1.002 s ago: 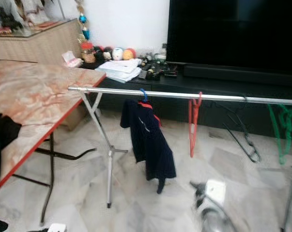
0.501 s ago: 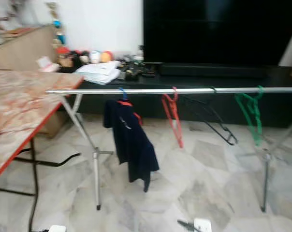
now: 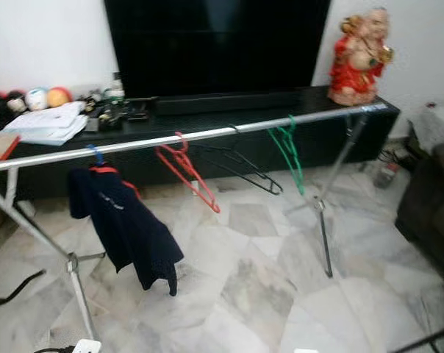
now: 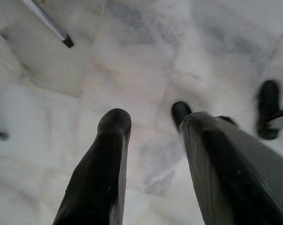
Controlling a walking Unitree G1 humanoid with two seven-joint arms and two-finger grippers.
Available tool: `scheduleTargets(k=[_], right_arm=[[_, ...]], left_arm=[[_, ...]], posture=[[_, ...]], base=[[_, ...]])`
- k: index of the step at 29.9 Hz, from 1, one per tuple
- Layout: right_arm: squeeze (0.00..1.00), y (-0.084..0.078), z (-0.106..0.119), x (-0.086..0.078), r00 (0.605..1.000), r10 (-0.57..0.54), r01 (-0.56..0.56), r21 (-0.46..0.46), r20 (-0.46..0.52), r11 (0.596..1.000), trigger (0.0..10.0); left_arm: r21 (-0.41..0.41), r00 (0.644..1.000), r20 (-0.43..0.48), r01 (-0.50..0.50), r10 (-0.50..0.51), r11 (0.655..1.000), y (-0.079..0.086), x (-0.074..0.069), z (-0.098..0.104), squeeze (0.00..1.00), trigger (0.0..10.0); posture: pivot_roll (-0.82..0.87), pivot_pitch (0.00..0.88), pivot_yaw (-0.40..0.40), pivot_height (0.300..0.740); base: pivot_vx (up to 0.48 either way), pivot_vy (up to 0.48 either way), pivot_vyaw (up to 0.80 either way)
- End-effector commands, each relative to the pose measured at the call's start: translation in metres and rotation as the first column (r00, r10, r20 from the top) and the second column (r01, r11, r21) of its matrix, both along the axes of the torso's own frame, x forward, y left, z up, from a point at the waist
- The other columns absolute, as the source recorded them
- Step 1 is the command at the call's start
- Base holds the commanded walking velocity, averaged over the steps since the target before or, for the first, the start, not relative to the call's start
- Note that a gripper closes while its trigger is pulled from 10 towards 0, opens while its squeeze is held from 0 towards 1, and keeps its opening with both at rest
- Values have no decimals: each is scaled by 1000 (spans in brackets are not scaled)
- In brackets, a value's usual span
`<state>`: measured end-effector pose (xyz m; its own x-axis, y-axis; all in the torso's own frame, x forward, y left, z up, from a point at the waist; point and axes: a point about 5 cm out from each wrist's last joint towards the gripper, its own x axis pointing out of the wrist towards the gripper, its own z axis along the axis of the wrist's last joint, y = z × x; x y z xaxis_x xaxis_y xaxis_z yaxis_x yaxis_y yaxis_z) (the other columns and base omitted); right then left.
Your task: Hang hanger
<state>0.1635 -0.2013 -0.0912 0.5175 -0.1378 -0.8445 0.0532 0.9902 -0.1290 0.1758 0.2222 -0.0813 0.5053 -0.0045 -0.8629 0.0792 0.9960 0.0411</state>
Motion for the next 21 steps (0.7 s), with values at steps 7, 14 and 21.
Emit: scheduleTargets(k=[7, 14, 21], right_arm=[[0, -4, 1, 0, 1000, 7, -6, -11, 3, 1000, 10000], [0, -4, 1, 0, 1000, 7, -6, -11, 3, 1000, 10000], [0, -4, 1, 0, 1000, 7, -6, -11, 3, 1000, 10000]], left_arm=[[10, 1000, -19, -2, 3, 1000, -3, -3, -2, 0, 10000], [10, 1000, -19, -2, 3, 1000, -3, -3, -2, 0, 10000], [10, 1000, -19, -2, 3, 1000, -3, -3, -2, 0, 10000]], posture=[[-96, 0, 78, 740], [-96, 0, 78, 740], [-96, 0, 78, 740]], base=[[0, 0, -800], [0, 0, -800], [0, 0, -800]])
